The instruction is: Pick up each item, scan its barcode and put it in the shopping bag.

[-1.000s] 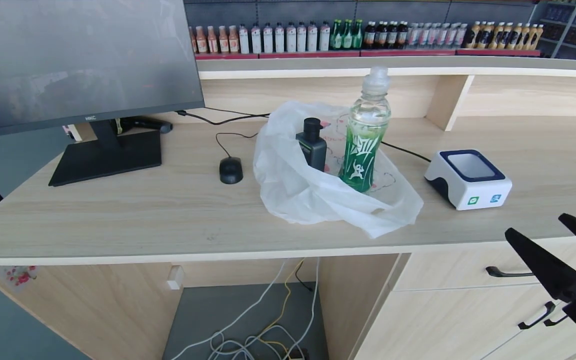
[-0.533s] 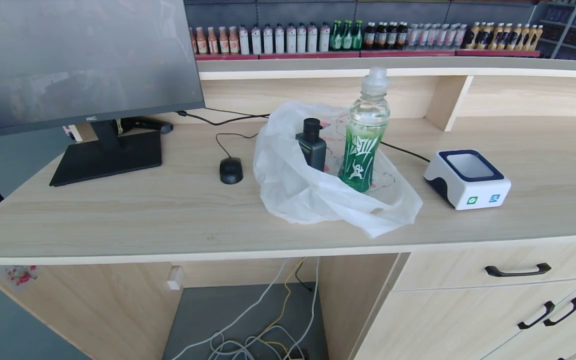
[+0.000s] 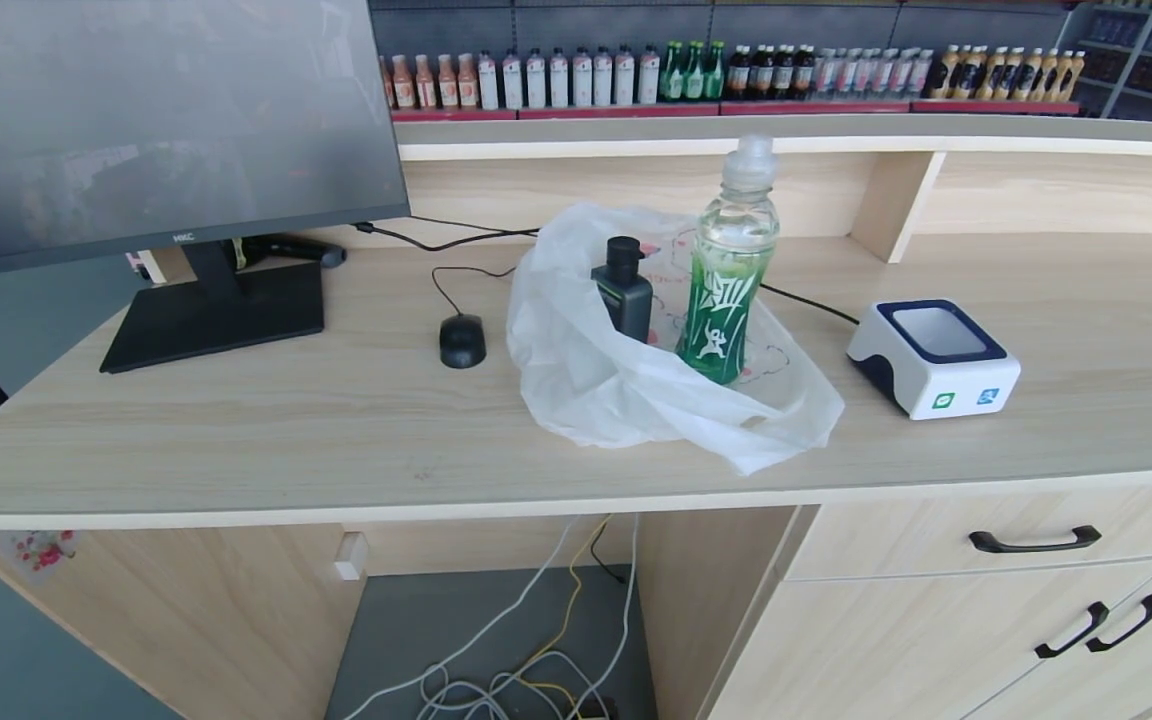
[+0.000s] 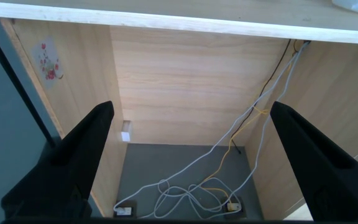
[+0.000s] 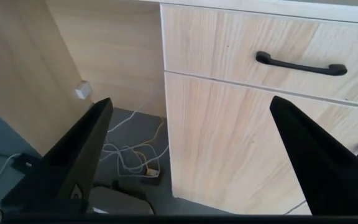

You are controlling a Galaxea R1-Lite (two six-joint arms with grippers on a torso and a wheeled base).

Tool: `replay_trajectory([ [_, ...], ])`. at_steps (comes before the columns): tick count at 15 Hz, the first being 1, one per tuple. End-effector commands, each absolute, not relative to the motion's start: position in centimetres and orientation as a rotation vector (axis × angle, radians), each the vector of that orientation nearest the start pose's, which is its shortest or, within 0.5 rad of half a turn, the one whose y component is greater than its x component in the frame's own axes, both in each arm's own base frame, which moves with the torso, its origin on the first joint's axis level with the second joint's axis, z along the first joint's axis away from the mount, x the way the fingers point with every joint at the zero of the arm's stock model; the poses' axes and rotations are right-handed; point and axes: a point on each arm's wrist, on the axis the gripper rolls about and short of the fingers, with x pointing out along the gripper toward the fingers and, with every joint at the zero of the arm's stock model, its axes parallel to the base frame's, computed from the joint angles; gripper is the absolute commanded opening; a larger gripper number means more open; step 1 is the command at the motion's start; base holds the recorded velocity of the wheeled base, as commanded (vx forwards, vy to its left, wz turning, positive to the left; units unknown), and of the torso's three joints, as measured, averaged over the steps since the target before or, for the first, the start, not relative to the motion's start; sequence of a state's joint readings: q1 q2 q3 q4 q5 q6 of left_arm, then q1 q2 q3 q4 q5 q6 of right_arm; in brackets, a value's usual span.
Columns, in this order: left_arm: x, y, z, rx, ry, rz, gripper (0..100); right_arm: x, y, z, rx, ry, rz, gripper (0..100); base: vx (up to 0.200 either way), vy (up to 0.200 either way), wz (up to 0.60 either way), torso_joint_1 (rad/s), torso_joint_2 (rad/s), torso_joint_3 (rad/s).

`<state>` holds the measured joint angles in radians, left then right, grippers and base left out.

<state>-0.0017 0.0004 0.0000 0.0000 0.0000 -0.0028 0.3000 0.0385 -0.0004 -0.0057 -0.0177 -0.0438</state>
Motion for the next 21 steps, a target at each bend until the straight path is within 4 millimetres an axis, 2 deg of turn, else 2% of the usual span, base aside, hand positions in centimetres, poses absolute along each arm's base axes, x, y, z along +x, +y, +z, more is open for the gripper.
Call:
replay_trajectory([
  [1, -2.3, 0.0, 7.5, -0.003, 0.0, -0.002, 100, -2.0, -0.6, 7.7, -0.045, 0.017, 0.264, 100, 0.0, 0.0, 0.0, 0.0, 0.0, 0.0],
  [3, -2.3, 0.0, 7.5, -0.003, 0.0, -0.002, 100, -1.8, -0.6, 7.7, -0.047, 0.042, 0.248, 100, 0.0, 0.0, 0.0, 0.0, 0.0, 0.0],
  [5, -2.3, 0.0, 7.5, -0.003, 0.0, -0.002, 100, -1.2, -0.2, 7.8, -0.049, 0.134, 0.094, 100, 0.0, 0.0, 0.0, 0.0, 0.0, 0.0],
  [7, -2.3, 0.0, 7.5, -0.003, 0.0, -0.002, 100, -1.3, -0.1, 7.8, -0.039, 0.128, -0.033, 100, 0.0, 0.0, 0.0, 0.0, 0.0, 0.0],
  [10, -2.3, 0.0, 7.5, -0.003, 0.0, 0.0, 100, -2.3, -0.1, 7.6, -0.029, -0.004, -0.035, 100, 0.0, 0.0, 0.0, 0.0, 0.0, 0.0],
  [21, -2.3, 0.0, 7.5, -0.003, 0.0, -0.002, 100, -2.3, -0.1, 7.6, -0.02, -0.003, -0.035, 100, -0.018, 0.0, 0.0, 0.0, 0.0, 0.0],
])
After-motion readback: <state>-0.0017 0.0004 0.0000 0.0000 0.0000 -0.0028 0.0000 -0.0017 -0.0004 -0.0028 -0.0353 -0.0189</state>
